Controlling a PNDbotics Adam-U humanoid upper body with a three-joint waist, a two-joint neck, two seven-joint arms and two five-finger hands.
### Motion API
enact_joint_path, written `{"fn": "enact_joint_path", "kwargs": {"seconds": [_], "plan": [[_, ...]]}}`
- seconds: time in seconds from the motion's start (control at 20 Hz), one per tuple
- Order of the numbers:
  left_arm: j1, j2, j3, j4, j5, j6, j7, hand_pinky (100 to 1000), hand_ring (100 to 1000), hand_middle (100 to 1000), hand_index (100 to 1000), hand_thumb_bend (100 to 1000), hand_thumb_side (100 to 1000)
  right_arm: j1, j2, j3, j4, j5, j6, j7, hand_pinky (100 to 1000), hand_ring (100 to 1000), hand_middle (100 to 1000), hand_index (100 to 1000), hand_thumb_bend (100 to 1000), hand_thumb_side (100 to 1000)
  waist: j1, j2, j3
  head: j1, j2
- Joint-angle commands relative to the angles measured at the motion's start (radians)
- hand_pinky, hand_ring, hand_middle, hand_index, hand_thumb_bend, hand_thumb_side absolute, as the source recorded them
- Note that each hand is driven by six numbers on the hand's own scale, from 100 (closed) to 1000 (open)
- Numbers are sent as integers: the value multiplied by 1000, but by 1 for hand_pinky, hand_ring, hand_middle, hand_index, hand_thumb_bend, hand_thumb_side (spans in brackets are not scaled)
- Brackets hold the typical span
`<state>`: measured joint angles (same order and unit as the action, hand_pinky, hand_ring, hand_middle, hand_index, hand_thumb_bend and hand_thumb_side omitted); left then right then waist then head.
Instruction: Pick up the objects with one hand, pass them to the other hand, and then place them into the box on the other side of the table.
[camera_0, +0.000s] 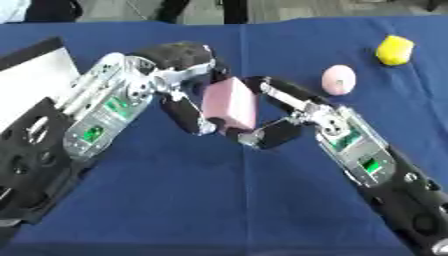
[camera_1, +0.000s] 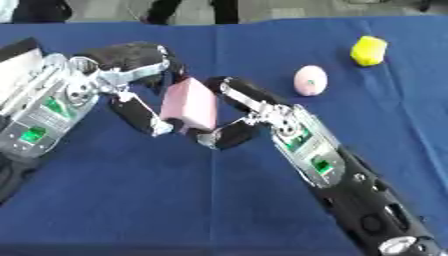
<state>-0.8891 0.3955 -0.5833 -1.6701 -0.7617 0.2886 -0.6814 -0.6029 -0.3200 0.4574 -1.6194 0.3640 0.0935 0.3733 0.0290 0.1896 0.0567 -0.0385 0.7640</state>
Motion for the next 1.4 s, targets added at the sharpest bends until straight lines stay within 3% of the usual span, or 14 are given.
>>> {"fn": "enact_joint_path", "kwargs": {"seconds": [0.05, 0.2, 0.35, 0.4, 0.5, 0.6, 0.9, 1.1, 1.4], "plan": [[-20, 51, 35, 2, -46, -1, -5, 549, 484, 394, 475, 100, 100, 8, -40, 12, -21, -4, 0, 2, 967, 875, 804, 949, 150, 100, 6, -40, 1, 5, 6], [-19, 57, 35, -2, -52, -7, -17, 546, 482, 392, 473, 100, 100, 11, -46, 11, -26, -3, 3, -11, 968, 877, 805, 952, 126, 127, 5, -41, 2, 6, 6], [-17, 64, 35, -7, -57, -9, -26, 542, 480, 391, 470, 100, 100, 14, -51, 12, -29, -5, 1, -21, 970, 879, 807, 955, 100, 319, 5, -43, 3, 7, 6], [-16, 65, 35, -7, -59, -10, -27, 540, 479, 391, 470, 100, 100, 14, -52, 13, -30, -7, 0, -24, 972, 880, 810, 958, 100, 481, 4, -44, 3, 7, 6], [-15, 67, 34, -9, -63, -12, -31, 539, 478, 391, 471, 106, 100, 17, -54, 14, -33, -12, -2, -30, 975, 883, 813, 961, 100, 722, 4, -44, 4, 9, 6], [-13, 69, 33, -8, -68, -14, -33, 539, 478, 390, 470, 106, 100, 18, -56, 16, -37, -17, -4, -32, 978, 885, 816, 964, 100, 766, 4, -44, 4, 10, 6], [-12, 73, 35, -11, -69, -15, -33, 537, 475, 387, 469, 110, 100, 22, -61, 15, -44, -28, -9, -24, 987, 896, 830, 973, 100, 745, 5, -44, 4, 10, 6], [-10, 77, 35, -15, -68, -14, -36, 535, 473, 384, 469, 121, 100, 27, -63, 13, -44, -31, -10, -19, 989, 900, 837, 979, 100, 613, 5, -44, 4, 10, 6], [-4, 83, 38, -24, -66, -8, -33, 527, 462, 372, 470, 152, 100, 35, -68, 12, -50, -34, -5, -24, 989, 897, 837, 982, 100, 593, 5, -44, 4, 9, 6]]}}
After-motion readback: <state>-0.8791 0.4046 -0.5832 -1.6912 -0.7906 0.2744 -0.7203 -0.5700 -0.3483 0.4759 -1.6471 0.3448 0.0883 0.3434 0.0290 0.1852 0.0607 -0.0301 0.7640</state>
